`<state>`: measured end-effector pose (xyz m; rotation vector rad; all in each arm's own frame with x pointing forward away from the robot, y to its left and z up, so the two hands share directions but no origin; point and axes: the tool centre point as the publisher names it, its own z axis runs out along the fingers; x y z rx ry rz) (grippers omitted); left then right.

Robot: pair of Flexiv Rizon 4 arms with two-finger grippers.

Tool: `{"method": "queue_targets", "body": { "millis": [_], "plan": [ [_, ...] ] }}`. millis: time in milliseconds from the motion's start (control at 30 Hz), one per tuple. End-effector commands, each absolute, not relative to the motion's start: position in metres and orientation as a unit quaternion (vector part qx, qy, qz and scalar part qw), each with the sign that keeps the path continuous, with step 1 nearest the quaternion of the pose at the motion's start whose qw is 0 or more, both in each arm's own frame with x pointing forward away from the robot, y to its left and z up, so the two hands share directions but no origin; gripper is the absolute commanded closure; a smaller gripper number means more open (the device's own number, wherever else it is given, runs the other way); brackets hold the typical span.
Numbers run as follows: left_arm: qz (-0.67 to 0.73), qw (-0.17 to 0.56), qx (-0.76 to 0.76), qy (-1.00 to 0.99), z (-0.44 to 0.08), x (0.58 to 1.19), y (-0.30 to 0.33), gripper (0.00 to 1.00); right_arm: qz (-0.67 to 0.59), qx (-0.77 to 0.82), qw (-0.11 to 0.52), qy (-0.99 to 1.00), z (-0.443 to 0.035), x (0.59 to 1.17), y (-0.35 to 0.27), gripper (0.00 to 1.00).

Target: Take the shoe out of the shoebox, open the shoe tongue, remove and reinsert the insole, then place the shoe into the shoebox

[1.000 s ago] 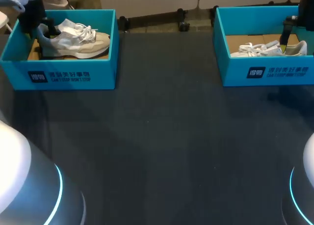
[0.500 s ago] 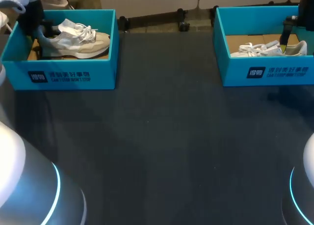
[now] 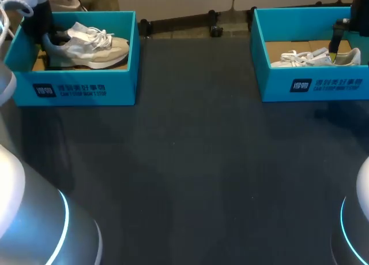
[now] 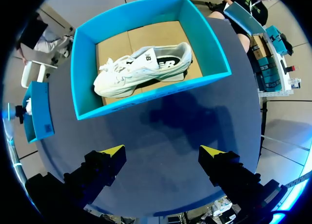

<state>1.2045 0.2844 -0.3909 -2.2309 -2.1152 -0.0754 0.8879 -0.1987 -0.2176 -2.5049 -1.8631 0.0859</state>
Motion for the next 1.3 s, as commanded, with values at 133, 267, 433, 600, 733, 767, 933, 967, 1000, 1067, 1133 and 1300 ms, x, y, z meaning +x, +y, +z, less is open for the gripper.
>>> {"method": "queue_targets", "body": {
  "millis": [133,267,433,600,733,767,933,967,1000,1067,1133,1300],
  "plan": [
    [-0.012,0.038,-0.730,-0.682,-0.387,1.211,0.286,1.00,0.027,-0.802,0.008,-0.596,-0.218,0.887,-0.198,0.00],
    [-0.017,0.030,-0.733,-0.680,-0.376,1.208,0.288,1.00,0.027,-0.802,0.008,-0.596,-0.218,0.887,-0.198,0.00],
    [-0.027,0.022,-0.733,-0.679,-0.359,1.202,0.292,1.00,0.027,-0.802,0.008,-0.596,-0.218,0.887,-0.198,0.00],
    [-0.038,0.023,-0.727,-0.686,-0.342,1.201,0.297,1.00,0.027,-0.802,0.008,-0.596,-0.218,0.887,-0.198,0.00],
    [-0.043,0.020,-0.724,-0.689,-0.322,1.197,0.297,1.00,0.027,-0.802,0.008,-0.596,-0.218,0.887,-0.198,0.00],
    [-0.045,0.017,-0.723,-0.689,-0.319,1.196,0.297,1.00,0.027,-0.802,0.008,-0.596,-0.218,0.887,-0.198,0.00],
    [-0.049,0.006,-0.720,-0.692,-0.294,1.188,0.293,1.00,0.027,-0.802,0.008,-0.596,-0.218,0.887,-0.198,0.00],
    [-0.049,0.000,-0.717,-0.696,-0.283,1.185,0.292,1.00,0.027,-0.802,0.008,-0.596,-0.218,0.887,-0.198,0.00],
    [-0.051,-0.003,-0.717,-0.696,-0.279,1.183,0.292,1.00,0.027,-0.802,0.008,-0.596,-0.218,0.887,-0.198,0.00],
    [-0.053,-0.005,-0.714,-0.698,-0.268,1.180,0.291,1.00,0.027,-0.802,0.008,-0.596,-0.218,0.887,-0.198,0.00],
    [-0.060,-0.007,-0.711,-0.700,-0.251,1.175,0.291,1.00,0.027,-0.802,0.008,-0.596,-0.218,0.887,-0.198,0.00],
    [-0.075,-0.010,-0.704,-0.706,-0.217,1.168,0.294,1.00,0.027,-0.802,0.008,-0.596,-0.218,0.887,-0.198,0.00]
  ]
}}
